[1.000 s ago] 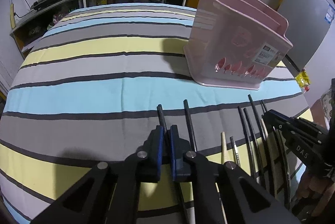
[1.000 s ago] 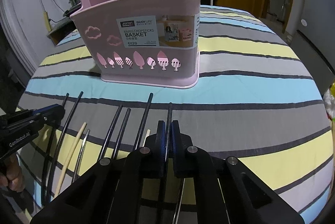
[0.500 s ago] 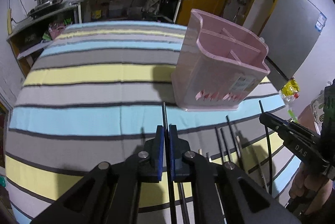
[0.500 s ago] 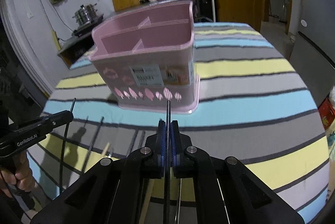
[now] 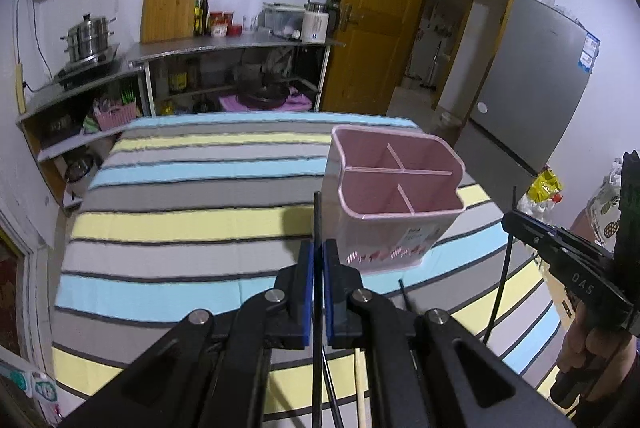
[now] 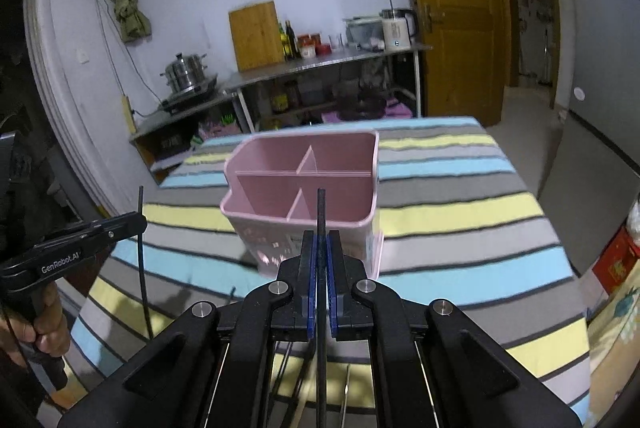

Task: Organize utensils
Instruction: 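Lift the black chopsticks with both tools and carry them over the pink basket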

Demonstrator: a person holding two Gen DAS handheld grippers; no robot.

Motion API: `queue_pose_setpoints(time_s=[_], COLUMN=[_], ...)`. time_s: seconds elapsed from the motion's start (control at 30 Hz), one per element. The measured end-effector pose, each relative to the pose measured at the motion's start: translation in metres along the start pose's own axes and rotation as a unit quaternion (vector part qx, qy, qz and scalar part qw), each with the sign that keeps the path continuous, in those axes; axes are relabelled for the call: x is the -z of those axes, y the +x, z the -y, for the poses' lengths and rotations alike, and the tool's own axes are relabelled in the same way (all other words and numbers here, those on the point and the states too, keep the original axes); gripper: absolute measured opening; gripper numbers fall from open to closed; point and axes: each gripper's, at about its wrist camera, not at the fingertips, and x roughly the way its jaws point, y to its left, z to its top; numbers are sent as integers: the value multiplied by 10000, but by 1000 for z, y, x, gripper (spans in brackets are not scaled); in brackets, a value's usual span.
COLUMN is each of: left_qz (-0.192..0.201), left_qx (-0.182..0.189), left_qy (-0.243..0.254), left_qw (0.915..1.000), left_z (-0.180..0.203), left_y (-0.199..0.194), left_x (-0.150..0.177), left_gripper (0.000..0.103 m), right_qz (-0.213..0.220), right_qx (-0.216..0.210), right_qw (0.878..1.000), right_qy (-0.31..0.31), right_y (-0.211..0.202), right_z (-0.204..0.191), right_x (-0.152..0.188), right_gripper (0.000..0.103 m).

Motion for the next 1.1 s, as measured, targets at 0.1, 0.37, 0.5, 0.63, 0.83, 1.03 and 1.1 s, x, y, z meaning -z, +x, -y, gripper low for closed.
queue_pose_setpoints(time_s=[0.1,0.37,0.5,0.63,0.83,1.03,1.1], left_qz=[105,316,386,462,508,637,717], left_qx=[-9,33,81,138,292,467,481], left_qy=[56,153,189,219,257,304,347], left_qw=[9999,9994,9990,9986,9979,9964,9957], left_z=[2,14,21,26,33,43,46], left_y=[-8,-28,-36,-44,-53,-65,-68], left_x=[-6,-16,-25,-35,-56,-84,-95], left_gripper=[5,5,5,5,5,5,5], right_qz=[107,352,477,588,772,1024,1116], right_qx=[-14,-76,-122,-184,-267,-318,-323], right_qw=[9999,9993,9988,9981,9967,9942,9932], right_qy=[-5,31,55,66,11,-82,-99], right_y=[-7,-28,-38,-46,-58,-68,-70], right_z=[0,0,2,-2,-9,-17,-20], right_x=[-5,-13,-19,-27,-45,-74,-83], right_gripper=[4,4,4,4,4,4,4])
